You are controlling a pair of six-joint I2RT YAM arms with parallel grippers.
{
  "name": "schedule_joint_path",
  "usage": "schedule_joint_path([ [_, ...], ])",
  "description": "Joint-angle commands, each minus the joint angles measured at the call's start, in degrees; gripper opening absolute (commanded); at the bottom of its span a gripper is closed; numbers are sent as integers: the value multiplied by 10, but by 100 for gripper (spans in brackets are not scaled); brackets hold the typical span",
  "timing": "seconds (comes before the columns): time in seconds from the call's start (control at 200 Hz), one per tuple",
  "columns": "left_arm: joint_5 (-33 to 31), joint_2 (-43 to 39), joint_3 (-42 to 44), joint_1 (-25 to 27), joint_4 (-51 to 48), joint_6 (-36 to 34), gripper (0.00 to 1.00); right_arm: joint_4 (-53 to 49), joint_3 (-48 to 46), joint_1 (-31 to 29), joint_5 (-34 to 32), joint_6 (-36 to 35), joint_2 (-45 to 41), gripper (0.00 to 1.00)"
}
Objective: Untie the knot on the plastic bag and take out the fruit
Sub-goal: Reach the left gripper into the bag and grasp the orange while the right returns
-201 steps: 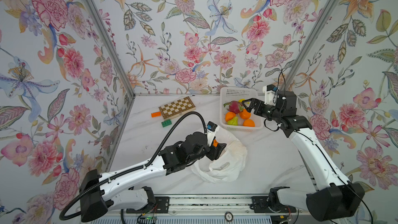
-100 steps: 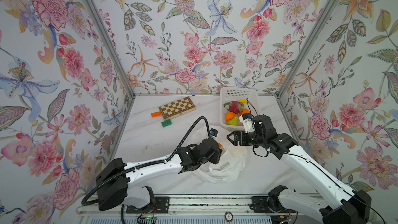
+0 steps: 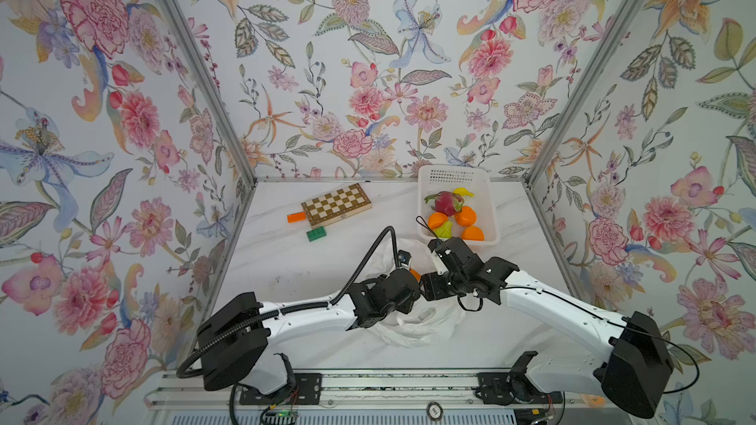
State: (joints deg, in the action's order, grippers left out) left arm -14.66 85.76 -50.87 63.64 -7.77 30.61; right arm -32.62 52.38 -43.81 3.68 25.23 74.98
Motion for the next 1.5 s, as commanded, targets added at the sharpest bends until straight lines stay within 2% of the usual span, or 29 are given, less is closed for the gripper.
schedule_joint_path([
  [0.0,-28,18,2,-12,35,-27,62,21,6,-3,-52,-15,19,43],
  [0.07,-21,30,7,-23,72,-50,62,30,4,-2,-66,-18,20,30],
  [0.12,-19,34,6,-28,91,-65,62,41,4,-2,-67,-20,13,17],
  [0.21,-12,71,2,-41,112,-76,63,67,-5,3,-50,-15,-11,0],
  [0.31,-17,99,-10,-51,118,-84,65,109,-26,13,-12,3,-40,0],
  [0.425,-20,125,-15,-57,139,-96,67,162,-55,30,64,29,-65,0],
  [0.5,-22,141,-20,-62,150,-98,73,180,-66,40,95,44,-72,0],
  [0.64,-32,170,-36,-65,157,-109,86,179,-68,44,124,50,-72,0],
  [0.761,-34,198,-56,-69,149,-111,87,181,-71,43,134,61,-77,0],
  [0.826,-37,212,-69,-73,132,-102,84,179,-71,43,134,65,-82,0],
  [0.926,-35,222,-73,-77,124,-91,73,177,-76,44,127,68,-91,0],
  [1.216,1,189,-48,-78,140,-88,49,169,-84,54,98,79,-101,0],
  [1.491,44,116,-4,-72,174,-105,44,164,-80,68,71,92,-105,0],
])
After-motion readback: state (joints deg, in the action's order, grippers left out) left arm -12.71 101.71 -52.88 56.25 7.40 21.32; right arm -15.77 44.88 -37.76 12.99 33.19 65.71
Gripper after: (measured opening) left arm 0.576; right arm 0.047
